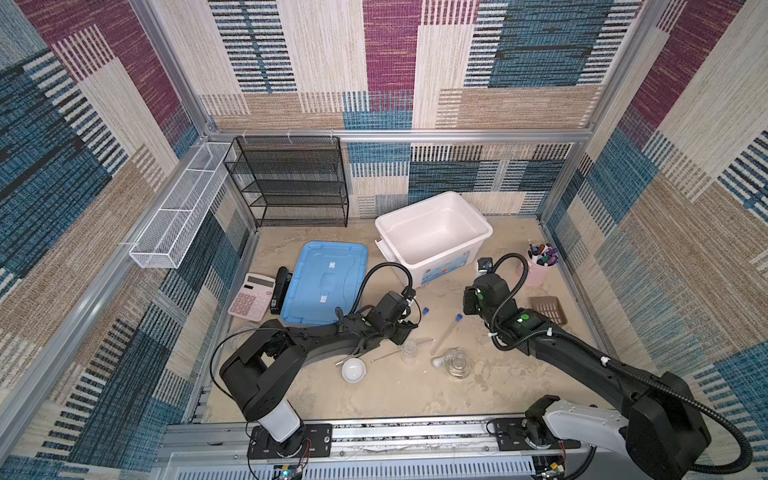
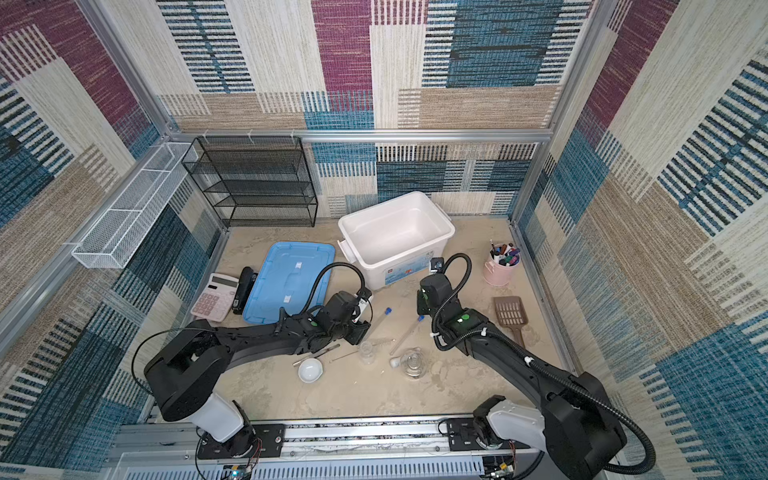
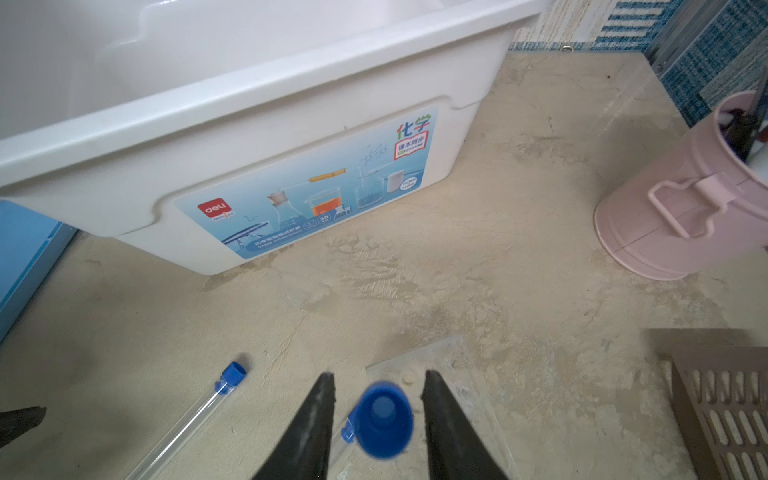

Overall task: Organize the chemistry lab equipment
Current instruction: 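Lower the tube toward the clear tray while the left gripper nears another tube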

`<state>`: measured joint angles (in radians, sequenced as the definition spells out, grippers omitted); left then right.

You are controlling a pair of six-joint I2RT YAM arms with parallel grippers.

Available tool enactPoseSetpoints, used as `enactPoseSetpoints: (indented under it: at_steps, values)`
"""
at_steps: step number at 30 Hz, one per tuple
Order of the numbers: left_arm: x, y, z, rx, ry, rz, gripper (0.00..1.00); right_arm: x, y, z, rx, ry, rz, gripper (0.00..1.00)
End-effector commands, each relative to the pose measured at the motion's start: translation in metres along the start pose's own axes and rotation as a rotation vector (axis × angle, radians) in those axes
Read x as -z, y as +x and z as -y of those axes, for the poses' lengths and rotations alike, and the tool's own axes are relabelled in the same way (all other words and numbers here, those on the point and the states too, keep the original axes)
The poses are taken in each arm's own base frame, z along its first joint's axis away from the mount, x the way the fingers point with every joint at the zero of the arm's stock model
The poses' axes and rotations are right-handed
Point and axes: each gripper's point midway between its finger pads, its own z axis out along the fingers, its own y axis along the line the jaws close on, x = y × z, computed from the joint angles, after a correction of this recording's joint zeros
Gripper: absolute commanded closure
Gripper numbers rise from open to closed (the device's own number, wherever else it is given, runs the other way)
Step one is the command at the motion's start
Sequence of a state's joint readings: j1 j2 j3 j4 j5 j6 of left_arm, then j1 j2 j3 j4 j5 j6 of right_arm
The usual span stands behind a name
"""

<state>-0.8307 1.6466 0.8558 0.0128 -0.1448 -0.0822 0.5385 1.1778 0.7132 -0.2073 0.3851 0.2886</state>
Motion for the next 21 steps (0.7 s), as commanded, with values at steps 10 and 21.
enactPoseSetpoints:
  at_steps: [10,21]
  values:
    - [-0.012,0.006,0.016,0.0,0.081,-0.067,0.39,0.004,-0.008,-0.005,-0.021,-0.028,0.019,0.4]
    - [-0.018,0.01,0.016,-0.003,0.078,-0.094,0.43,0.009,-0.012,-0.008,-0.034,-0.06,0.043,0.34]
